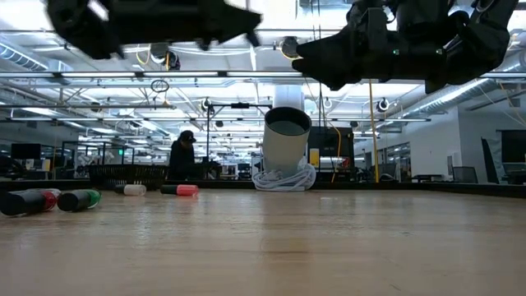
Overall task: Pick & Place Nail Polish
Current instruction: Put the dark blue nail polish bottle into the black basket
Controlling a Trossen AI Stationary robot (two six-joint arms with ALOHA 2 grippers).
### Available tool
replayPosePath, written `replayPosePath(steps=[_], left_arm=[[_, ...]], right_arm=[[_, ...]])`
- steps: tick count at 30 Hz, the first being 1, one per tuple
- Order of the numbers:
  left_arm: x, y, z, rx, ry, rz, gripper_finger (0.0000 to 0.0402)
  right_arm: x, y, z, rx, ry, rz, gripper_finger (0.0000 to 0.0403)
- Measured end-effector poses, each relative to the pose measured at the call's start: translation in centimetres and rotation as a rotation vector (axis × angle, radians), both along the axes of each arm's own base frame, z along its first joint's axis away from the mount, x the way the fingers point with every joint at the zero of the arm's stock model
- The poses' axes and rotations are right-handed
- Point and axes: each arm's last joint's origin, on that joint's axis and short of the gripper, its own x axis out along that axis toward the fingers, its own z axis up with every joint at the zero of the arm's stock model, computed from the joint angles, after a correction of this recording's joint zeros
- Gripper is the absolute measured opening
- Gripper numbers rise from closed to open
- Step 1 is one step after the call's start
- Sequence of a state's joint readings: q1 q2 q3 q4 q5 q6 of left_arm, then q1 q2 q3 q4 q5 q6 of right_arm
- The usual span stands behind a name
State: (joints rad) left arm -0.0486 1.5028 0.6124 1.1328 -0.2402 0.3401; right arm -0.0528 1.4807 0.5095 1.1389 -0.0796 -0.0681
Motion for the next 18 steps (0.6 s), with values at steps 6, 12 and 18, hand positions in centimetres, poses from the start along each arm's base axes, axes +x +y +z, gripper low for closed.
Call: replayPosePath(steps=[6, 12, 18], left_arm=[[-6.4, 1.6, -1.2, -0.036, -0.059, 0.195, 0.0043], [-11.1, 3.5, -3.3, -0.129, -0.100, 0.450, 0.0042], [-12.9, 5.5, -5.3, -0.223, -0.074, 0.640, 0.0042]], right_arm=[[0.0, 0.0, 0.0, 0.000, 0.000, -0.001, 0.0264], [0.0, -0.2, 0.0, 0.000, 0.000, -0.012, 0.0255], [0.0, -0.6, 0.0, 0.026, 0.000, -0.024, 0.0253]])
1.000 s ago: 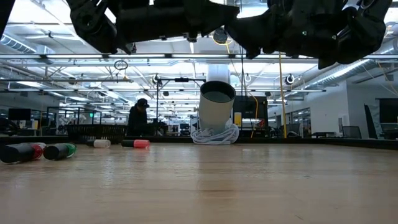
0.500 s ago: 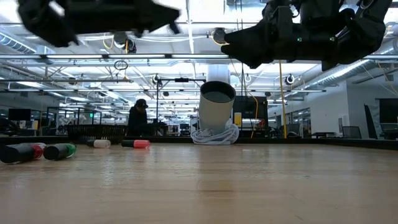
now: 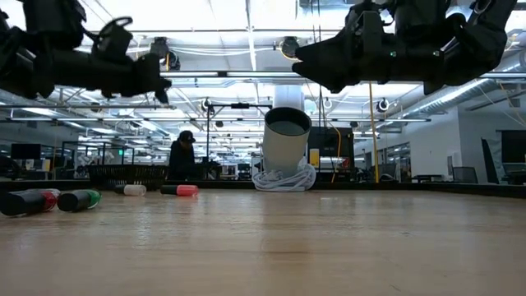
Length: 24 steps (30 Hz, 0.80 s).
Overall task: Pick & Place Nail Polish
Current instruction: Put the dark blue nail polish bottle into the black basket
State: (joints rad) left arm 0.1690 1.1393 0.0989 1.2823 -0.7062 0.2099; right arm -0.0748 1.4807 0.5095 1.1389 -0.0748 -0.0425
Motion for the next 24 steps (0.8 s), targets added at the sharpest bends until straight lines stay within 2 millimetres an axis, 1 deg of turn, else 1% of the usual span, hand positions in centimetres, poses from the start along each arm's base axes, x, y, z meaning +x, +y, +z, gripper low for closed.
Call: replayPosePath(steps=[8, 14, 18, 24], left_arm=[[-0.8, 2.8, -2.0, -0.172, 0.045, 0.161, 0.0042], [-2.0, 4.7, -3.5, -0.352, -0.023, 0.300, 0.0046], [-2.8, 5.4, -4.5, -0.446, -0.038, 0.373, 0.0043], [-3.2, 5.8, -5.0, -0.499, -0.043, 0.398, 0.0050]], right_arm=[[0.0, -0.1, -0.1, 0.005, 0.007, -0.003, 0.0254], [0.0, -0.1, -0.1, 0.005, 0.007, -0.003, 0.0253], [0.0, -0.1, -0.1, 0.005, 0.007, -0.003, 0.0253], [0.0, -0.1, -0.1, 0.005, 0.007, -0.003, 0.0253]])
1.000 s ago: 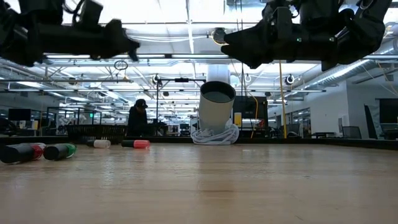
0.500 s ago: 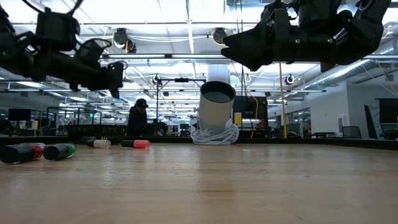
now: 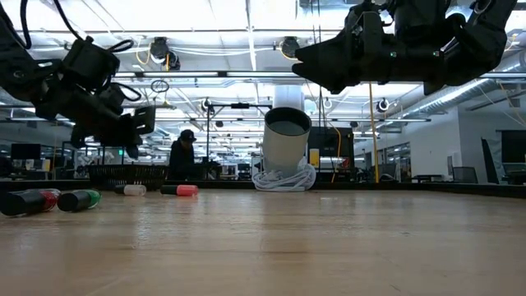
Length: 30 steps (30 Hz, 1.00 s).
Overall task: Pick & Place Nail Polish
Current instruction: Put the dark blue nail polish bottle into the black basket
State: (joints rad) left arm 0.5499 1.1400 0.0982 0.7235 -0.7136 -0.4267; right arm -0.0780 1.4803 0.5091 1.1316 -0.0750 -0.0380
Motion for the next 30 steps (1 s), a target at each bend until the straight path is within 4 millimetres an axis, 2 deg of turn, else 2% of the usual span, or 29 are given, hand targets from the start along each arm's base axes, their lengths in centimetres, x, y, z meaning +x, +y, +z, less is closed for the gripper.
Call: replayPosePath(steps=[9, 14, 22, 27, 30], left_arm=[[-0.18, 0.01, -0.41, -0.027, 0.036, 0.004, 0.0043], [-0.27, 0.01, -0.47, -0.026, 0.047, 0.027, 0.0055], [-0.32, -0.02, -0.63, -0.035, 0.063, 0.027, 0.0042], [-0.40, 0.06, -0.64, -0.037, 0.064, 0.034, 0.0063], [-0.50, 0.16, -0.70, -0.040, 0.073, 0.041, 0.0059]], right_arm=[[-0.01, 0.00, -0.03, 0.001, 0.002, 0.000, 0.0253], [0.00, 0.00, -0.08, 0.001, 0.008, 0.000, 0.0254], [0.00, 0.00, -0.08, 0.001, 0.008, 0.000, 0.0253], [0.00, 0.00, -0.08, 0.001, 0.008, 0.000, 0.0254], [0.00, 0.00, -0.08, 0.001, 0.008, 0.000, 0.0253]])
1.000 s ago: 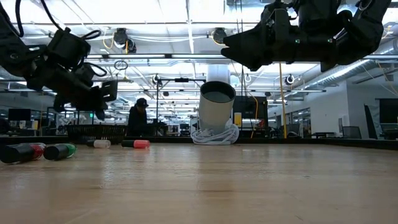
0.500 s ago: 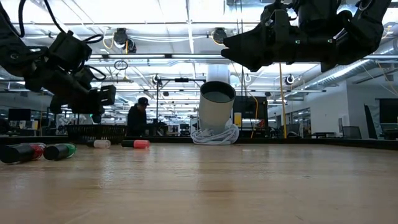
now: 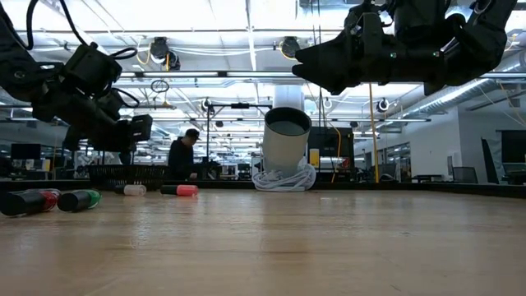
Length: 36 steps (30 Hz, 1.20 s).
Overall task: Pick & Place Nail Polish
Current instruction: Put the dark blue nail polish bottle into the black basket, then put the pink nail polish bottle into the black basket
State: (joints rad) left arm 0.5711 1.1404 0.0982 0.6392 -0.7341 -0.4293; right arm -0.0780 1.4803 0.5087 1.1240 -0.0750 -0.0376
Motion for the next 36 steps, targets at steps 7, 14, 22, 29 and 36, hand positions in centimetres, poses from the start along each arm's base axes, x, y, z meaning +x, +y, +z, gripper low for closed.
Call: replayPosePath(steps=[7, 14, 22, 29, 36], left_arm=[[-0.1, 0.0, -0.2, -0.010, 0.017, 0.004, 0.0060], [-0.1, 0.0, -0.1, -0.009, 0.014, 0.004, 0.0085], [-0.1, 0.0, -0.1, -0.012, -0.003, 0.010, 0.0087], [-0.1, 0.0, -0.1, -0.012, -0.005, 0.011, 0.0088], [-0.1, 0.0, -0.1, -0.012, -0.009, 0.011, 0.0088]], right_arm=[[0.0, 0.0, 0.0, 0.000, 0.000, 0.000, 0.0254], [0.0, 0.0, 0.0, 0.000, 0.000, 0.000, 0.0254], [0.0, 0.0, 0.0, 0.000, 0.001, 0.000, 0.0254], [1.2, 0.2, -0.3, 0.039, 0.103, -0.040, 0.0254], [7.0, 0.4, -1.8, -0.031, 0.330, -0.099, 0.0254]])
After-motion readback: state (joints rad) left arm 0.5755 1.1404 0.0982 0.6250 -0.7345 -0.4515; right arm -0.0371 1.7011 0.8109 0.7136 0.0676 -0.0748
